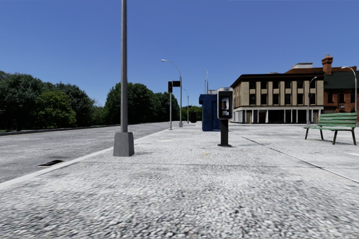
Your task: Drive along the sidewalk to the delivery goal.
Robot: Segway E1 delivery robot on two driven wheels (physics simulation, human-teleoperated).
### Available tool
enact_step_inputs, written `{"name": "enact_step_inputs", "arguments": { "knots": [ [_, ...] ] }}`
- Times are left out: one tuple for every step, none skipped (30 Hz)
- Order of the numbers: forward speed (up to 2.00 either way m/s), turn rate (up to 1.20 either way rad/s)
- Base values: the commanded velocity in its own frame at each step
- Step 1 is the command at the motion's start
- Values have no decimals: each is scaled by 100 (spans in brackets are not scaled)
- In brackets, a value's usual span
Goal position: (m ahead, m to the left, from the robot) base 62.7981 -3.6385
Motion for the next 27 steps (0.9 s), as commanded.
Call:
{"name": "enact_step_inputs", "arguments": {
  "knots": [
    [200, 0],
    [200, 0],
    [200, 0],
    [200, 0],
    [200, 0],
    [200, 0],
    [200, 0],
    [200, 0],
    [200, 0],
    [200, 0],
    [200, 0],
    [200, 0],
    [200, 0],
    [200, 0],
    [200, 0],
    [200, 0],
    [200, 0],
    [200, 0],
    [200, 0],
    [200, 0],
    [200, 0],
    [200, 0],
    [200, 0],
    [200, 0],
    [200, 0],
    [200, 0],
    [200, 0]
  ]
}}
